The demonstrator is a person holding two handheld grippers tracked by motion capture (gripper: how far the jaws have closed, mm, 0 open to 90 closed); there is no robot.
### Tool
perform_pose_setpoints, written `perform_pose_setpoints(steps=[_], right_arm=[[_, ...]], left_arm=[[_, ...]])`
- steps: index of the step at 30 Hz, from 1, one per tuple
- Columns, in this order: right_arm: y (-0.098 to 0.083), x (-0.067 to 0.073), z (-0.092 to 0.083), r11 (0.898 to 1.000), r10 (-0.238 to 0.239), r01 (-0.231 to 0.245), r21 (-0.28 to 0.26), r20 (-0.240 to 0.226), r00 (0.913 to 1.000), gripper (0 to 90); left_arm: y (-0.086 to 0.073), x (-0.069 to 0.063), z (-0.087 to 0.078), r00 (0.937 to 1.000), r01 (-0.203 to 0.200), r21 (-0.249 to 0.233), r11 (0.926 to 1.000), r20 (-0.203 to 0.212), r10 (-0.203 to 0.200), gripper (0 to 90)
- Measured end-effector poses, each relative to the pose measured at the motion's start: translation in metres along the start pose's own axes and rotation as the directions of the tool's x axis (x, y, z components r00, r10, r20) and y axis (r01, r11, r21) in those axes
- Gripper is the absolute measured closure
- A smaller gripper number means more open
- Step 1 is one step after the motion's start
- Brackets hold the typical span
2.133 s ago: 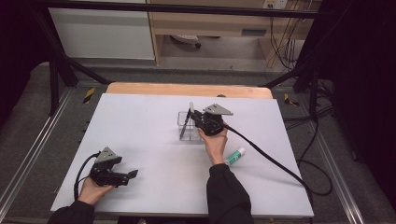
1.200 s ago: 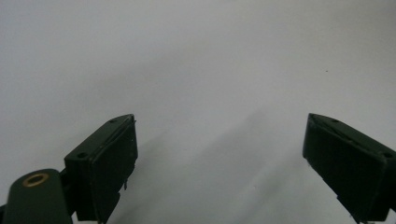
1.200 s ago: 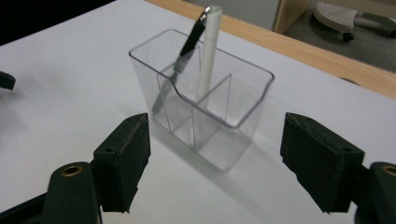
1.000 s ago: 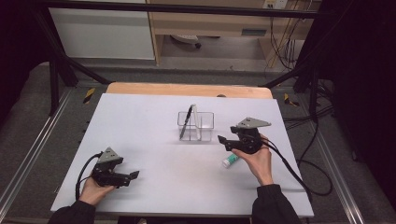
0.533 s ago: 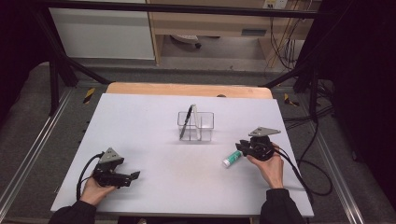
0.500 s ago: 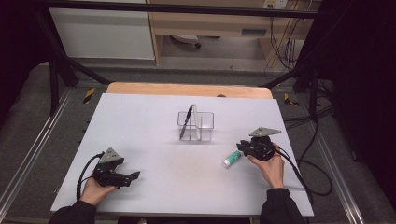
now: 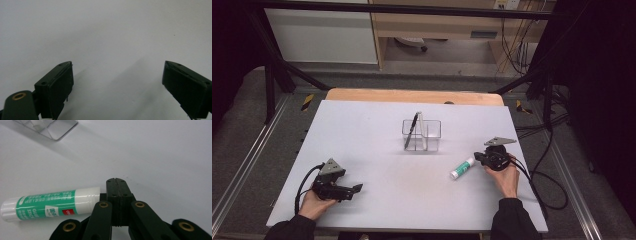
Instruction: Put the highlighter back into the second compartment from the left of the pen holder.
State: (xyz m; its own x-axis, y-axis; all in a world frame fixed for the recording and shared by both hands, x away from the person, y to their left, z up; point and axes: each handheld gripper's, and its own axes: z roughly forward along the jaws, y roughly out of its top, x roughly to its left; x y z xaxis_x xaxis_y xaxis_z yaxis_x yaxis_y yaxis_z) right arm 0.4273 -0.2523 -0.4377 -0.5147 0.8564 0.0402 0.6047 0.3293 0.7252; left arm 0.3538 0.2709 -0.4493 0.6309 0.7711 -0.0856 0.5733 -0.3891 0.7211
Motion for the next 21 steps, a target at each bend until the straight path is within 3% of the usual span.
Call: perform_pose_setpoints(steps=[12, 21], right_arm=[[-0.004, 0.009, 0.002, 0.997, -0.078, 0.079, 0.001, -0.048, 0.9958, 90.0], [-0.003, 0.032, 0.004, 0.994, -0.111, 0.11, -0.02, -0.096, 0.9892, 90.0]], left_arm=[[0.0, 0.0, 0.0, 1.0, -0.001, 0.002, 1.0, 0.0, 0.001, 10.1], [0.001, -0.001, 0.001, 1.0, -0.007, 0.003, 1.0, 0.001, 0.007, 10.1]])
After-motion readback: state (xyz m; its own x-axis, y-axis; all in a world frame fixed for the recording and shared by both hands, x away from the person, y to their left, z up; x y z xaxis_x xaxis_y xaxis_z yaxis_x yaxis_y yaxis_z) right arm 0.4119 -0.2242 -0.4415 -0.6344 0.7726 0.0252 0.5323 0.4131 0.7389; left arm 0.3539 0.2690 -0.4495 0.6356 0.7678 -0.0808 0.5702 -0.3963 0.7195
